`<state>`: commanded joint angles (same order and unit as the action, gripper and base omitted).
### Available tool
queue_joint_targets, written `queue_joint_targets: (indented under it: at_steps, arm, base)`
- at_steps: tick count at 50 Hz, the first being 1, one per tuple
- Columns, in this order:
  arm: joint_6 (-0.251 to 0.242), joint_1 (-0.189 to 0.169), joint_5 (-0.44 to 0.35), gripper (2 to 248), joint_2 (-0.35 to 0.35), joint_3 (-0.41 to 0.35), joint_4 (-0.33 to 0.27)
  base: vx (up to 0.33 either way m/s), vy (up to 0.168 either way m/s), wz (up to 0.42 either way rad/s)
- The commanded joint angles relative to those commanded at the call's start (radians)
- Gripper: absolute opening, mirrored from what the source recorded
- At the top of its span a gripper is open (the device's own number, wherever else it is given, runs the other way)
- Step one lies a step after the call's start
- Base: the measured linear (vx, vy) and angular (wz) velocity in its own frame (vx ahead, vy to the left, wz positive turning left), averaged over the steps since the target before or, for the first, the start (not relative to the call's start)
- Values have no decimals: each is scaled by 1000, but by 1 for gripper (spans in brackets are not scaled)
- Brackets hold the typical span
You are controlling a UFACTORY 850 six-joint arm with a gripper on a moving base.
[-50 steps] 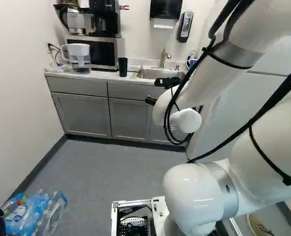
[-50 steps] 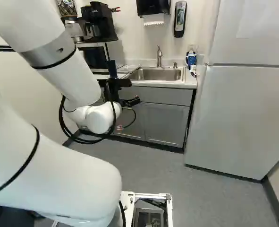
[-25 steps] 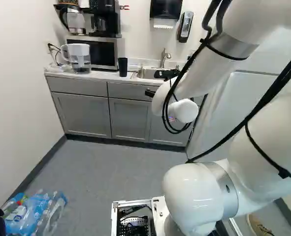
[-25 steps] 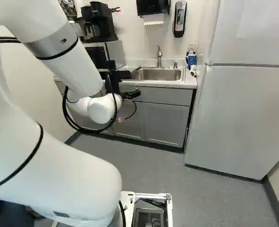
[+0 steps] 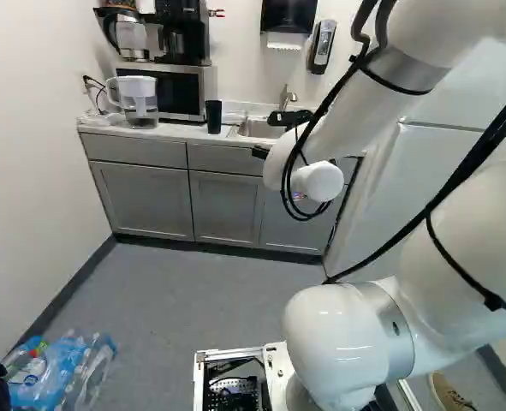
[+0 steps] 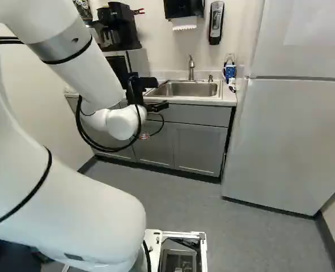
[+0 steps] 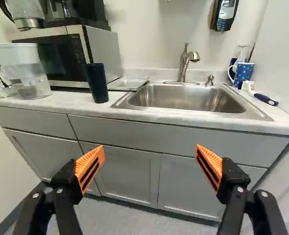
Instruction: Rinse the cup and place it in the tray
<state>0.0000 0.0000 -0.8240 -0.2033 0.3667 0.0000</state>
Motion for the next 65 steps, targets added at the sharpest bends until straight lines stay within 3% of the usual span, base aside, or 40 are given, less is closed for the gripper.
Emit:
queue_joint_targets:
  at_steps: [65]
  arm:
    - [0,0,118,247,13,160,0]
  base:
    - [0,0,0]
